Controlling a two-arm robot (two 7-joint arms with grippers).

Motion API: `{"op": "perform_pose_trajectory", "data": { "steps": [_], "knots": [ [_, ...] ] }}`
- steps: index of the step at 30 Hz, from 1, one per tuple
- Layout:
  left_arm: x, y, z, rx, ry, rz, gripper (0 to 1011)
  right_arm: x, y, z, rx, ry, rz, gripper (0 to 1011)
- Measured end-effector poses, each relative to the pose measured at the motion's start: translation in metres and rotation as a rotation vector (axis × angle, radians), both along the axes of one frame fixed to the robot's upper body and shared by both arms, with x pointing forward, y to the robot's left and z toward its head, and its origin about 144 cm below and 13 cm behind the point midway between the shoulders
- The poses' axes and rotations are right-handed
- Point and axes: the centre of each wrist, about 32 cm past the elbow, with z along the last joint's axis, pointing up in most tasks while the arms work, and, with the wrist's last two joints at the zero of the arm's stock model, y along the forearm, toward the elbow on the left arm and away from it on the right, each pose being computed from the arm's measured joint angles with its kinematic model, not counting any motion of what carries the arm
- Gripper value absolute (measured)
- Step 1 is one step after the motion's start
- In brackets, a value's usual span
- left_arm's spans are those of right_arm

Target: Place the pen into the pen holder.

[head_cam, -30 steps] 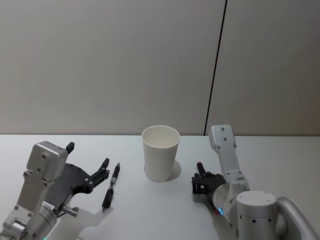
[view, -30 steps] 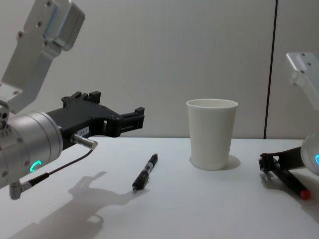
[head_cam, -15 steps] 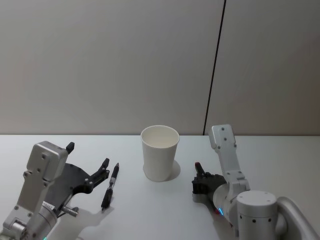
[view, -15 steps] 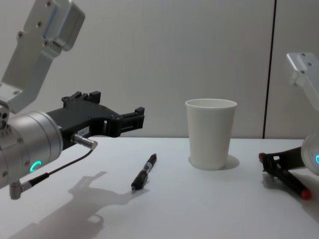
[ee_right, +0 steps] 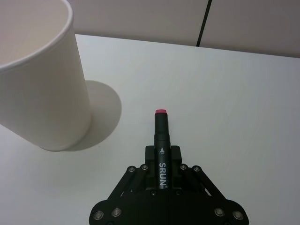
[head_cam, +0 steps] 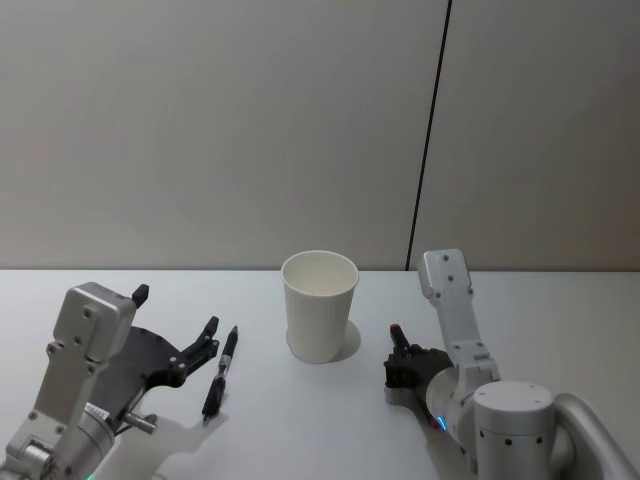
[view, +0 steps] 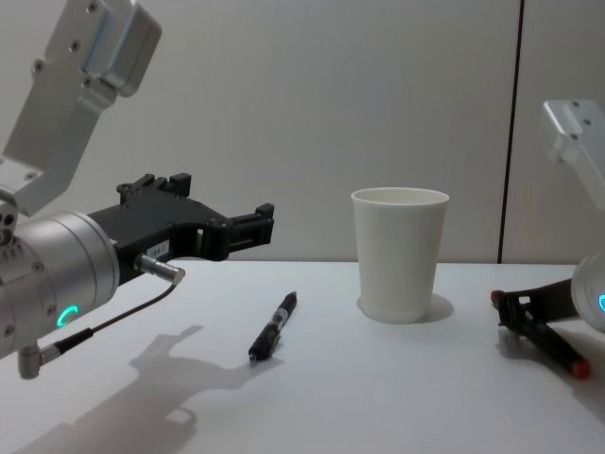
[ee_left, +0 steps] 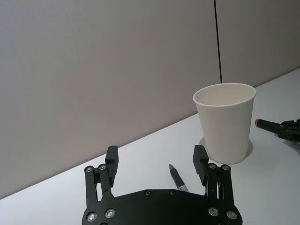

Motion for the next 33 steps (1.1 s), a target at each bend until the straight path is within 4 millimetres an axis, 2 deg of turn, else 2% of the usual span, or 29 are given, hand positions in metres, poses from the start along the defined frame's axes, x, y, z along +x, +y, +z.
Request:
{"op": "perform_pose_trajectory", "data": {
  "steps": [13,33],
  "knots": [
    [0.0,0.0,0.0,0.0,0.0,0.0,1003,0.001,0.002,0.001,0.002,-0.012,0.002,186],
    [0.0,0.0,0.0,0.0,0.0,0.0,1003,0.008,0.011,0.015,0.045,-0.239,-0.016,186]
  ]
}}
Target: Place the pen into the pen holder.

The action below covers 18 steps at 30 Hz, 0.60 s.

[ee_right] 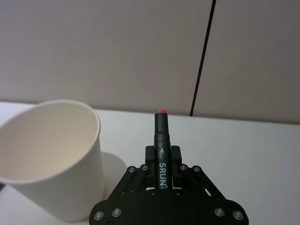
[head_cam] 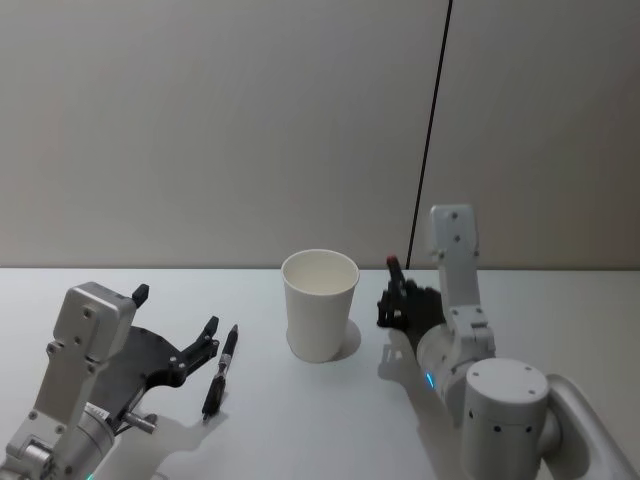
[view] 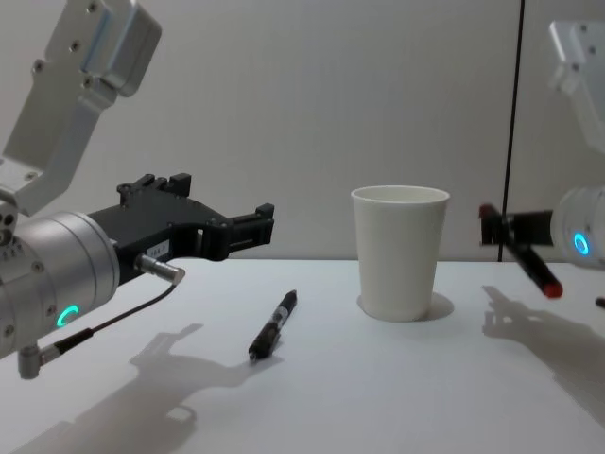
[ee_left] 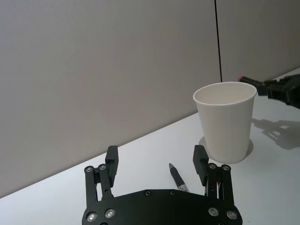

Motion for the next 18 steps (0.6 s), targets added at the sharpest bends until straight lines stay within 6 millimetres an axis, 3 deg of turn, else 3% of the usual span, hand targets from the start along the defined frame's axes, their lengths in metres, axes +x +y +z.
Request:
{"op": "perform_pose_trajectory", "data": {
  "steps": [18],
  "knots": [
    [0.0,0.0,0.0,0.0,0.0,0.0,1003,0.011,0.004,0.021,0.045,-0.285,-0.063,186]
  ]
}}
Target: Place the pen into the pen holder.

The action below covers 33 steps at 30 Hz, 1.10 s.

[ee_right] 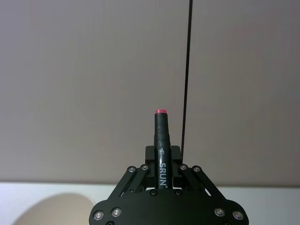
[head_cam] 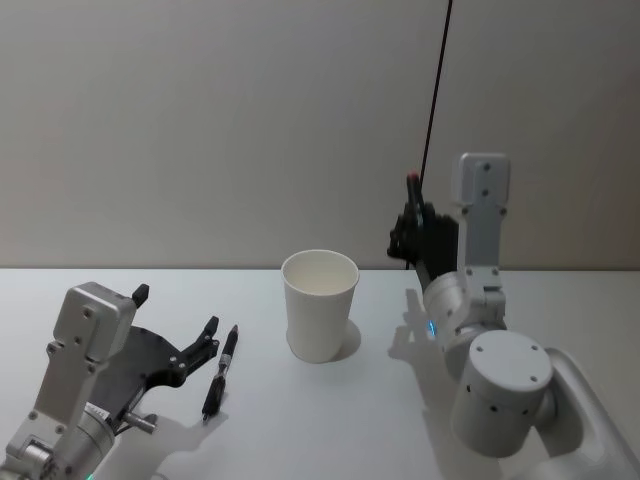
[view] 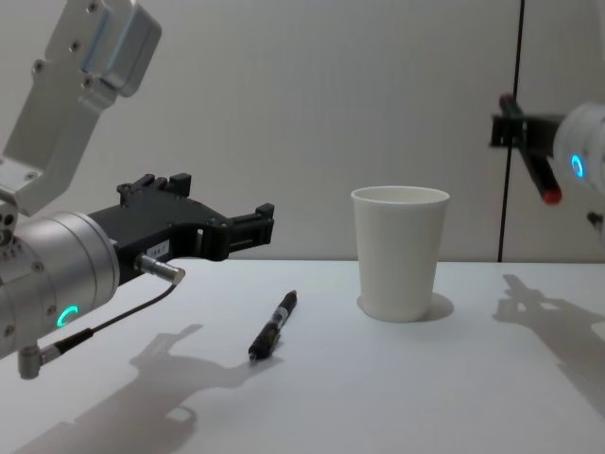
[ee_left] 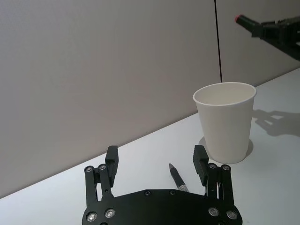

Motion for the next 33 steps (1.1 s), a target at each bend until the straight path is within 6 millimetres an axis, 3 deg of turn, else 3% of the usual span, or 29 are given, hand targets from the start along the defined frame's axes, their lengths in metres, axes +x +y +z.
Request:
{"op": "perform_pose_trajectory", "data": {
  "steps": [14,25,33],
  "knots": [
    [0.0,0.0,0.0,0.0,0.0,0.0,1003,0.012,0.017,0.012,0.068,-0.221,0.012,186],
    [0.0,0.0,0.0,0.0,0.0,0.0,1003,0.027,0.054,0.017,0.136,-0.377,0.104,186],
    [0.0,0.0,0.0,0.0,0.0,0.0,1003,0.031,0.073,0.017,0.137,-0.39,0.139,186]
  ]
}}
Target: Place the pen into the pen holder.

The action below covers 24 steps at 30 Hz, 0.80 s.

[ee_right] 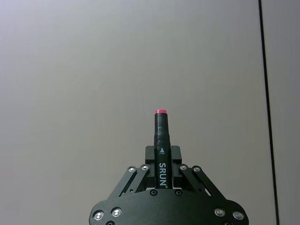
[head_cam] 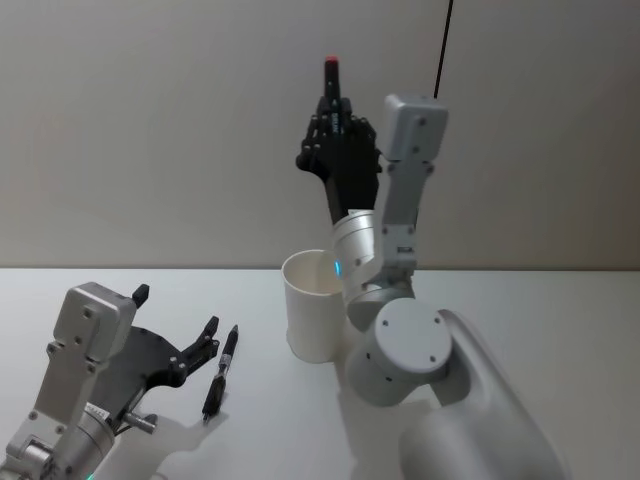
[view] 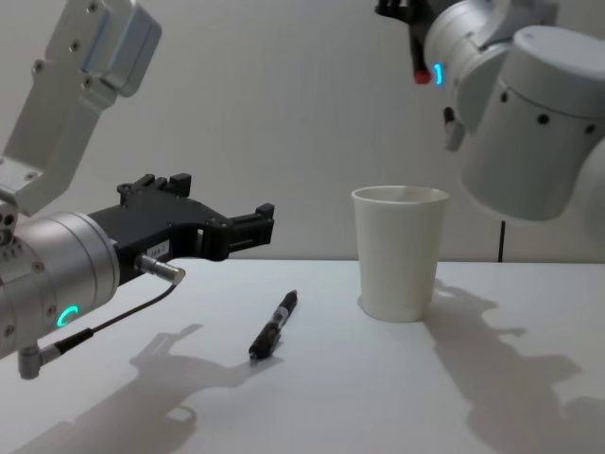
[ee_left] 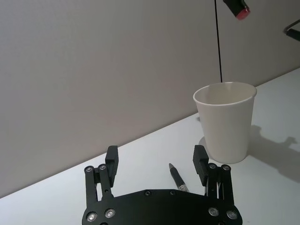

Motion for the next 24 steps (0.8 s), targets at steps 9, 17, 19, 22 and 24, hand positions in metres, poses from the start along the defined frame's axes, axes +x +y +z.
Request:
{"op": "perform_pose_trajectory", "data": {
  "steps": [9,17,19,22,24],
  "knots": [
    [0.0,0.0,0.0,0.0,0.0,0.0,1003,-0.0018,0.0082,0.0013,-0.047,0.037,-0.024,186],
    [0.0,0.0,0.0,0.0,0.0,0.0,1003,-0.0064,0.008,0.0031,-0.113,0.075,-0.052,186],
    [0.0,0.0,0.0,0.0,0.0,0.0,1003,-0.007,0.0077,0.0027,-0.126,0.081,-0.056,186],
    [0.0,0.0,0.0,0.0,0.0,0.0,1003,-0.0079,0.0071,0.0011,-0.15,0.094,-0.064,186],
    [0.0,0.0,0.0,0.0,0.0,0.0,1003,-0.0085,0.007,-0.0008,-0.168,0.102,-0.069,186]
  ]
}}
